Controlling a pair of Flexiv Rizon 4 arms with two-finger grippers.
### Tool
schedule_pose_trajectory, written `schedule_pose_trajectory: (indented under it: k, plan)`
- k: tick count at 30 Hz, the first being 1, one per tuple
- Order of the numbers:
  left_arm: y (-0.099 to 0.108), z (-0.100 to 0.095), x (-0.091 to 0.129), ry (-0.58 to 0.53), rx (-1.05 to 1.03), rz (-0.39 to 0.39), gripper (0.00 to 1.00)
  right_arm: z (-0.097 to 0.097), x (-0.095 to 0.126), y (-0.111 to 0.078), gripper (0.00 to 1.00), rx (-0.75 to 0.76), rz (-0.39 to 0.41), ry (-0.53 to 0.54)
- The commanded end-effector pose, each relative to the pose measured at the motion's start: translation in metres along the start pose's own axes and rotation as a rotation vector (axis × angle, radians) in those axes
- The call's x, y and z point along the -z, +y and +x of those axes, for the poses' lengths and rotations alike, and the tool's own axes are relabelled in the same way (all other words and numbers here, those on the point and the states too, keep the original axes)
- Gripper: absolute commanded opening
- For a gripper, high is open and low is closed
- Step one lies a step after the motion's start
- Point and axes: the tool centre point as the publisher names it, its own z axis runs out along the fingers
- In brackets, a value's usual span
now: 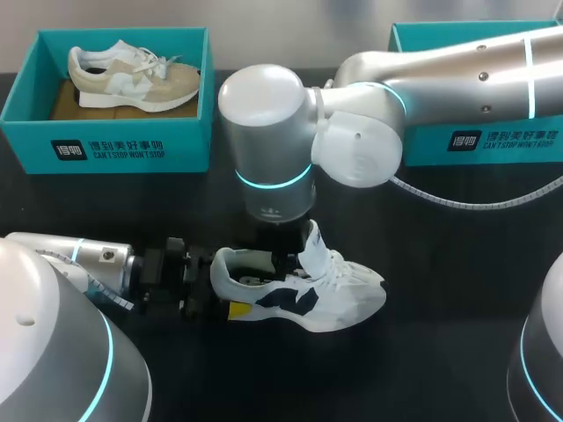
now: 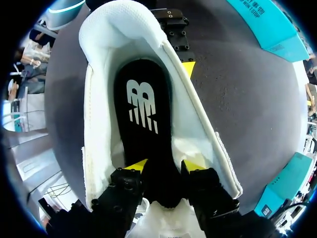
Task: Take the shoe out of the shoebox, open the shoe tongue, remove and reinsert the insole, then place the shoe into the shoebox
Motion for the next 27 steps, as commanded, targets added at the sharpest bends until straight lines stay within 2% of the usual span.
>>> schedule_pose_trajectory:
  k: [1,11,27]
  plan:
    - [0.003,0.000,0.002,-0.002,0.000,0.000,0.00,-0.004,-0.007,0.001,0.46,0.017,-0.003,0.023]
    - [0.003,0.000,0.002,-0.002,0.000,0.000,0.00,0.003,-0.024,0.012,0.47,0.057,-0.006,0.085]
    - [0.003,0.000,0.002,-0.002,0.000,0.000,0.00,0.033,-0.047,0.005,0.42,0.039,-0.005,0.225]
